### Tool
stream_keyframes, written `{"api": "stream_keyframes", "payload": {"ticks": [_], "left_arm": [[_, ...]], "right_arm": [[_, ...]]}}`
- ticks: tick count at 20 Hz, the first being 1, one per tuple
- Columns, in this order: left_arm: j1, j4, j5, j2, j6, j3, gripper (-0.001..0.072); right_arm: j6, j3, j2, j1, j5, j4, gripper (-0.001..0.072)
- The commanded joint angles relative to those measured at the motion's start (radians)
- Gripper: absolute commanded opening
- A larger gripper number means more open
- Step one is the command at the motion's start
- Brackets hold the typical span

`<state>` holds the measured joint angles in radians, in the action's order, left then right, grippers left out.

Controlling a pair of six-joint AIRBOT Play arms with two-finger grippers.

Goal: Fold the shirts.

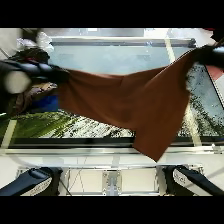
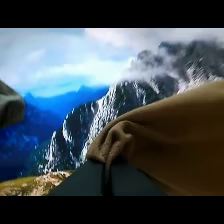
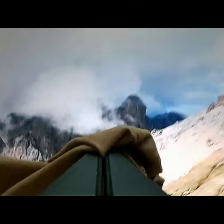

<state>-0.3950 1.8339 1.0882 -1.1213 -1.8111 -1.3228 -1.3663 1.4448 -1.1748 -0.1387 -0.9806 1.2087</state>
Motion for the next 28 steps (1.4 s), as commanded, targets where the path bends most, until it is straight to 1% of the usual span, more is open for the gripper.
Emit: {"api": "stream_keyframes", "payload": {"ticks": [1, 2, 3, 4, 5, 6, 7, 9, 10, 11, 12, 13, 14, 15, 17, 18, 19, 20, 22, 24, 26, 28], "left_arm": [[0.057, 0.033, -0.157, -0.192, -0.137, 0.169, 0.0016], [0.076, 0.028, -0.196, -0.249, -0.161, 0.176, 0.0016], [0.092, 0.027, -0.252, -0.301, -0.190, 0.175, 0.0041], [0.105, 0.025, -0.317, -0.332, -0.216, 0.174, 0.0252], [0.117, 0.025, -0.388, -0.349, -0.229, 0.168, 0.0584], [0.126, 0.026, -0.445, -0.352, -0.233, 0.156, 0.0674], [0.134, 0.026, -0.477, -0.349, -0.232, 0.129, 0.0674], [0.134, 0.048, -0.461, -0.339, -0.230, 0.041, 0.0673], [0.134, 0.053, -0.449, -0.322, -0.215, 0.002, 0.0673], [0.134, 0.059, -0.453, -0.294, -0.181, -0.020, 0.0667], [0.134, 0.062, -0.461, -0.250, -0.145, -0.024, 0.0623], [0.134, 0.061, -0.446, -0.208, -0.116, -0.023, 0.0622], [0.134, 0.062, -0.399, -0.163, -0.087, -0.022, 0.0622], [0.134, 0.063, -0.343, -0.126, -0.069, -0.019, 0.0622], [0.134, 0.063, -0.267, -0.060, -0.061, 0.005, 0.0622], [0.134, 0.063, -0.259, -0.032, -0.057, 0.024, 0.0622], [0.133, 0.063, -0.255, -0.011, -0.058, 0.038, 0.0623], [0.134, 0.060, -0.255, 0.005, -0.058, 0.050, 0.0623], [0.133, 0.052, -0.243, 0.016, -0.058, 0.053, 0.0623], [0.133, 0.052, -0.229, 0.016, -0.057, 0.053, 0.0623], [0.133, 0.050, -0.220, 0.016, -0.058, 0.053, 0.0622], [0.133, 0.048, -0.215, 0.016, -0.058, 0.053, 0.0623]], "right_arm": [[0.005, -0.105, -0.245, 0.035, 0.097, -0.048, 0.0027], [0.003, -0.123, -0.298, 0.048, 0.143, -0.048, 0.0027], [0.002, -0.133, -0.343, 0.060, 0.193, -0.050, 0.0067], [0.002, -0.134, -0.371, 0.067, 0.238, -0.052, 0.0278], [0.002, -0.134, -0.380, 0.068, 0.289, -0.055, 0.0446], [0.002, -0.134, -0.371, 0.067, 0.333, -0.056, 0.0450], [0.002, -0.129, -0.354, 0.062, 0.352, -0.051, 0.0451], [0.002, -0.092, -0.303, 0.037, 0.288, 0.010, 0.0451], [-0.008, -0.078, -0.268, 0.017, 0.229, 0.063, 0.0451], [-0.043, -0.079, -0.220, -0.015, 0.162, 0.128, 0.0451], [-0.074, -0.084, -0.176, -0.056, 0.082, 0.180, 0.0458], [-0.078, -0.103, -0.138, -0.103, 0.018, 0.202, 0.0461], [-0.077, -0.140, -0.101, -0.157, -0.034, 0.190, 0.0467], [-0.074, -0.202, -0.063, -0.218, -0.079, 0.167, 0.0531], [-0.053, -0.362, -0.006, -0.328, -0.101, 0.076, 0.0533], [-0.032, -0.453, 0.008, -0.376, -0.097, -0.006, 0.0532], [0.010, -0.536, 0.010, -0.410, -0.094, -0.092, 0.0534], [0.059, -0.623, 0.009, -0.438, -0.067, -0.177, 0.0555], [0.146, -0.761, 0.009, -0.465, 0.023, -0.325, 0.0555], [0.203, -0.850, 0.008, -0.468, 0.084, -0.407, 0.0555], [0.217, -0.907, -0.003, -0.468, 0.105, -0.441, 0.0555], [0.281, -0.938, -0.037, -0.468, 0.105, -0.528, 0.0555]]}}
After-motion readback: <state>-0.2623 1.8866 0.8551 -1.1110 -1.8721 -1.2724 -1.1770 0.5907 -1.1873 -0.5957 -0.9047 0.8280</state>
